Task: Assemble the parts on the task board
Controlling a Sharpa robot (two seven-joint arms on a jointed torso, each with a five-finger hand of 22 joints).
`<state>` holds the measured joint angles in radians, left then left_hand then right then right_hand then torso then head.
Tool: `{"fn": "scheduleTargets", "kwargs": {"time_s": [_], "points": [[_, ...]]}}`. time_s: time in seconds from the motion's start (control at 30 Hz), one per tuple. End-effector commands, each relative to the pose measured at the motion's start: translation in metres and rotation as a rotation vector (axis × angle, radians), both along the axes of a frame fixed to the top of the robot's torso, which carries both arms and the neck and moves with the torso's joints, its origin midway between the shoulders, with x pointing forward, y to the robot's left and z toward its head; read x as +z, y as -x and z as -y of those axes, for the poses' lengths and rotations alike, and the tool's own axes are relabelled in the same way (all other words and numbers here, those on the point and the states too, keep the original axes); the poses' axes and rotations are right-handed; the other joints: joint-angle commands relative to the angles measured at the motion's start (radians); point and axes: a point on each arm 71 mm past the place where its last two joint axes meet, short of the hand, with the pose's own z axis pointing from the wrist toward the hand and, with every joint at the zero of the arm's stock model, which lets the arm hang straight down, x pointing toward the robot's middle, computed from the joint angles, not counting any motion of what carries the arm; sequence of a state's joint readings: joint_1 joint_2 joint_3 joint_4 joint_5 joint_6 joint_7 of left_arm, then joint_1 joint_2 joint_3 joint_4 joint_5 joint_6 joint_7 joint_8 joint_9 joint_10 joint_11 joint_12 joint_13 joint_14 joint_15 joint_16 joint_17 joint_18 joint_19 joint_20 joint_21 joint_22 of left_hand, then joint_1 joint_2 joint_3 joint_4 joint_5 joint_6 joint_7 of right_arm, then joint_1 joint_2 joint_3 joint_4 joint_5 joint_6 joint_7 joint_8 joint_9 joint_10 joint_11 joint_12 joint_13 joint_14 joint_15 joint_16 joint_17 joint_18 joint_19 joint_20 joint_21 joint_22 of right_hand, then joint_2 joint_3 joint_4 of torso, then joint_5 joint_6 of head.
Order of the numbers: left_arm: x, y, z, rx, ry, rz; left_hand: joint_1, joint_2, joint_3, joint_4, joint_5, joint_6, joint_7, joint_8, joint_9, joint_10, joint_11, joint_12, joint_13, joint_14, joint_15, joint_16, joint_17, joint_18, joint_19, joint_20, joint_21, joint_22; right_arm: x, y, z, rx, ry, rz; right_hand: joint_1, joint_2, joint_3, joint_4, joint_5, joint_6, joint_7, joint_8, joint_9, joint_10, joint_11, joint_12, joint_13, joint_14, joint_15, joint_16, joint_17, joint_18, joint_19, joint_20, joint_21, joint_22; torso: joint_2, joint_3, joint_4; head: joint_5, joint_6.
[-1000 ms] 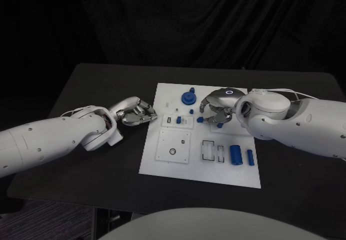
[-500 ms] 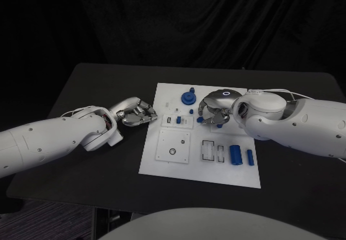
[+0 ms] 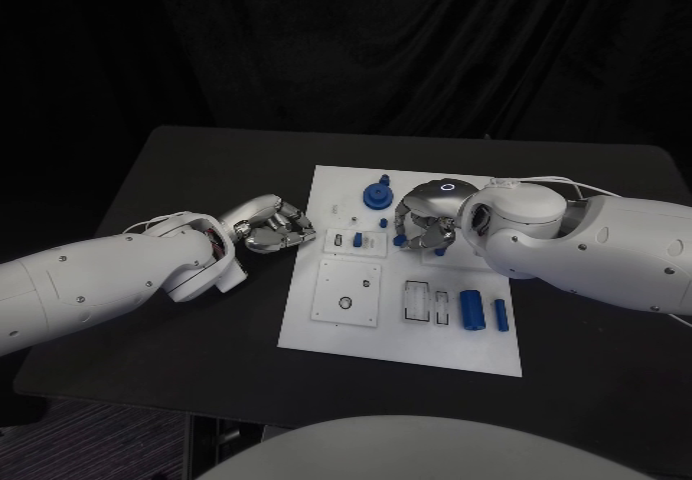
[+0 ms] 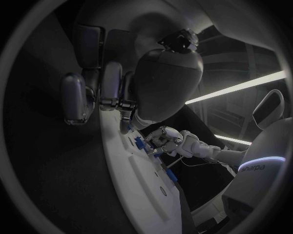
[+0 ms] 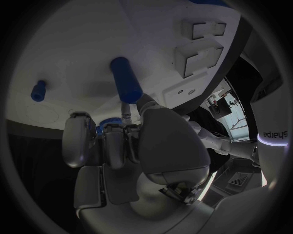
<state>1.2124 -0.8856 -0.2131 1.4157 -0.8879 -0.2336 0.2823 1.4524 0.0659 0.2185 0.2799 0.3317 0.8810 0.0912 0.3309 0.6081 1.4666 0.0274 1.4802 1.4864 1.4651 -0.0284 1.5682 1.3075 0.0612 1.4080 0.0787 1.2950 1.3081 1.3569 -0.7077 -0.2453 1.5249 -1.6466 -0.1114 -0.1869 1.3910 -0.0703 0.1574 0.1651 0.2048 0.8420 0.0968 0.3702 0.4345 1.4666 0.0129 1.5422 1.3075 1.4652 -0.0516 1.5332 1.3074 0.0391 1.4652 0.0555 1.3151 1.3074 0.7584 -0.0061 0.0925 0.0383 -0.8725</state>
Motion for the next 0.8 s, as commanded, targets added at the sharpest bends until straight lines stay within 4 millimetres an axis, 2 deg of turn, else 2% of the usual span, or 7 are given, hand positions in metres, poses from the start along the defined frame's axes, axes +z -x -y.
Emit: {"fn": "scheduleTargets", "kwargs": {"time_s": [0.03,0.13,0.17,0.33,0.4,0.67,0.8], "points": [[-0.001,0.001,0.002,-0.009,0.010,-0.010,-0.007,0.003,0.002,0.005,0.004,0.000,0.004,-0.004,-0.001,0.012,-0.005,-0.003,0.017,0.106,-0.001,0.003,0.263,0.005,-0.005,0.002,-0.004,0.175,-0.005,0.000,0.001,-0.007,0.036,-0.023,0.011,0.004,0.000,-0.009,0.008,0.006,-0.002,0.008,0.004,0.059,-0.005,-0.001,0.215,0.094,-0.002,-0.003,0.235,0.018,0.006,0.001,-0.003,0.188,0.000,0.0003,0.0002,0.000,0.000],[-0.001,0.001,0.002,-0.009,0.010,-0.011,-0.007,0.003,0.002,0.005,0.004,0.000,0.004,-0.004,-0.001,0.012,-0.005,-0.003,0.017,0.106,-0.001,0.003,0.263,0.005,-0.005,0.002,-0.004,0.175,-0.006,-0.001,0.001,-0.008,0.040,-0.026,0.014,0.007,0.002,-0.014,0.023,0.005,-0.004,0.018,0.014,0.058,-0.006,-0.002,0.214,0.094,-0.004,-0.003,0.235,0.018,0.006,-0.001,-0.003,0.188,-0.001,0.0000,0.0005,0.001,0.000],[-0.001,0.001,0.003,-0.010,0.010,-0.011,-0.007,0.003,0.002,0.005,0.004,0.000,0.004,-0.004,-0.001,0.012,-0.005,-0.003,0.017,0.106,-0.001,0.003,0.263,0.005,-0.005,0.002,-0.004,0.175,-0.006,-0.001,0.001,-0.009,0.042,-0.027,0.020,0.012,0.008,-0.022,0.059,0.006,-0.006,0.031,0.024,0.058,-0.008,-0.002,0.214,0.094,-0.005,-0.003,0.235,0.018,0.006,-0.002,-0.003,0.188,0.000,-0.0003,0.0004,0.001,0.000],[-0.001,0.001,0.003,-0.009,0.010,-0.010,-0.007,0.003,0.002,0.005,0.004,0.000,0.004,-0.004,-0.001,0.012,-0.005,-0.003,0.017,0.106,-0.001,0.003,0.263,0.005,-0.005,0.002,-0.004,0.175,-0.007,-0.001,0.001,-0.009,0.038,-0.024,0.026,0.017,0.019,-0.032,0.105,0.011,-0.009,0.048,0.037,0.058,-0.009,-0.002,0.214,0.094,-0.006,-0.003,0.235,0.018,0.006,-0.004,-0.003,0.188,0.000,-0.0004,0.0006,0.000,0.000],[-0.001,0.001,0.002,-0.008,0.011,-0.009,-0.007,0.003,0.002,0.005,0.004,0.000,0.004,-0.004,-0.001,0.012,-0.005,-0.003,0.017,0.106,-0.001,0.003,0.263,0.005,-0.005,0.002,-0.004,0.175,-0.006,-0.001,0.002,-0.009,0.033,-0.020,0.031,0.019,0.028,-0.039,0.144,0.017,-0.012,0.058,0.043,0.061,-0.009,0.000,0.218,0.094,-0.007,-0.001,0.236,0.017,0.007,-0.005,0.000,0.189,0.000,-0.0001,0.0007,-0.001,0.000],[0.000,0.002,0.002,-0.003,0.015,0.002,-0.006,0.000,0.001,0.003,0.002,-0.001,0.004,-0.005,-0.003,0.007,-0.005,-0.008,0.014,0.106,-0.001,0.003,0.263,0.006,-0.009,0.003,-0.009,0.173,-0.002,0.003,0.006,-0.008,-0.009,0.008,0.030,0.019,0.037,-0.044,0.168,0.029,-0.016,0.072,0.053,0.066,-0.009,0.003,0.223,0.095,-0.007,0.002,0.239,0.016,0.010,-0.005,0.006,0.191,-0.001,0.0011,0.0003,0.006,0.000],[0.004,0.005,0.003,0.022,0.064,0.011,0.000,-0.020,-0.013,-0.002,-0.042,-0.012,0.007,-0.009,-0.007,-0.027,-0.002,-0.044,-0.013,0.102,0.000,-0.001,0.259,0.009,-0.016,0.004,-0.023,0.169,0.008,0.007,0.009,-0.006,-0.054,0.046,0.027,0.017,0.036,-0.043,0.169,0.029,-0.015,0.073,0.054,0.066,-0.008,0.003,0.223,0.095,-0.007,0.002,0.239,0.016,0.010,-0.005,0.006,0.191,-0.002,0.0009,-0.0013,0.007,0.000]]}}
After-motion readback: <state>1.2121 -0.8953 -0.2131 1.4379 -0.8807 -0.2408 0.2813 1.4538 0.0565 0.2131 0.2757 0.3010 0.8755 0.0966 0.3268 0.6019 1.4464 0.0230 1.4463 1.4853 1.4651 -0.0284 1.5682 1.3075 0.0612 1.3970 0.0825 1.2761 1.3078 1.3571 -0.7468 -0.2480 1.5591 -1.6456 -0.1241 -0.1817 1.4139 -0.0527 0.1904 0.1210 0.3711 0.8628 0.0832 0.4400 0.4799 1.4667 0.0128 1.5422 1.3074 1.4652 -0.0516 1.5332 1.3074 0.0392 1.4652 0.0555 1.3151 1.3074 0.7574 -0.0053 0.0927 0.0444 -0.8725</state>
